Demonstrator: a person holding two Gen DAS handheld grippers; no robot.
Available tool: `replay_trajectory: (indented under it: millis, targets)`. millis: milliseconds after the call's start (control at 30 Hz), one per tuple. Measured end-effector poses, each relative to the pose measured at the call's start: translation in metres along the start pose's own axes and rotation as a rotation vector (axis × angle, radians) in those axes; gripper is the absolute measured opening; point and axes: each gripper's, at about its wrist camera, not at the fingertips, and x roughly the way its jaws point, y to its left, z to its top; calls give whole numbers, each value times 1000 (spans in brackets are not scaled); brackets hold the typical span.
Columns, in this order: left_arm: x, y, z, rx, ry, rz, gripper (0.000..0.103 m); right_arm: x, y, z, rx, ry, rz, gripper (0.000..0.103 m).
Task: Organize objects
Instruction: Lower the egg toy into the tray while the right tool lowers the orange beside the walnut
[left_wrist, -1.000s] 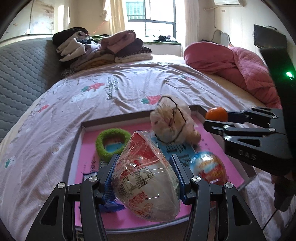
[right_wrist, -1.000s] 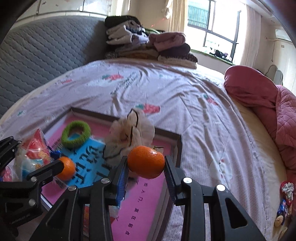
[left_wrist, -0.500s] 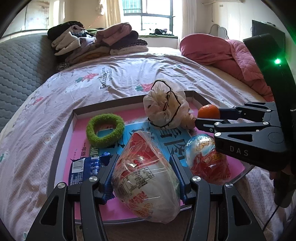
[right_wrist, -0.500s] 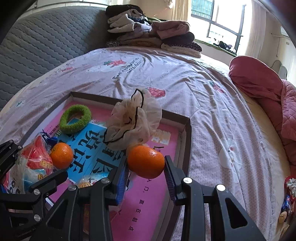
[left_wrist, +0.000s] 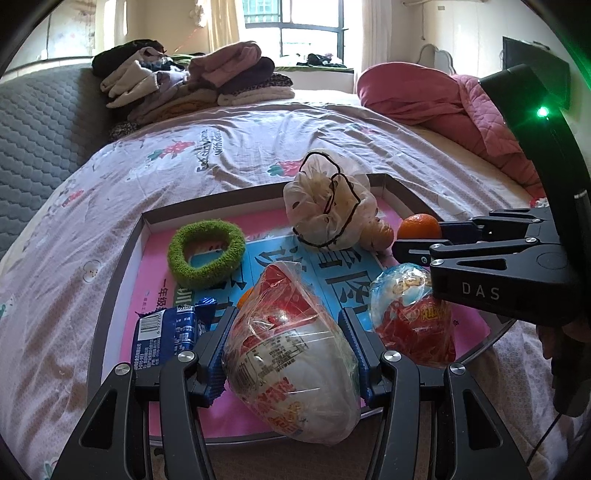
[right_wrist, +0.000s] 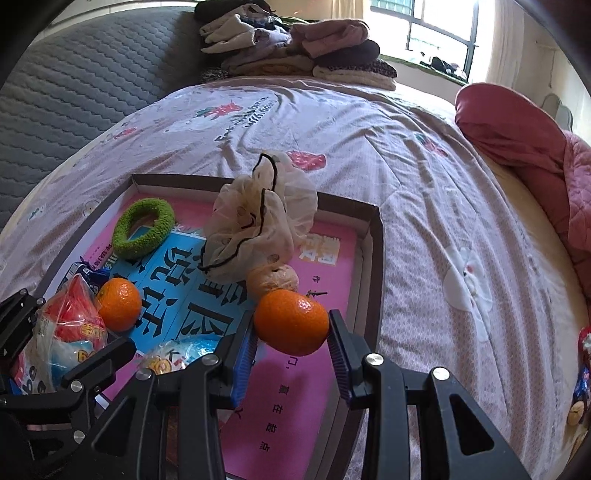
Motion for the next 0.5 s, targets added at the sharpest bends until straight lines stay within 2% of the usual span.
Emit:
replay_trajectory:
  millis: [200,500]
  targets:
    - [2,0,2,4,-3,8,56,1,-3,0,25,1,8,38]
    - [15,4,7,3,4,68,56,3,-8,1,64,-4,14,38]
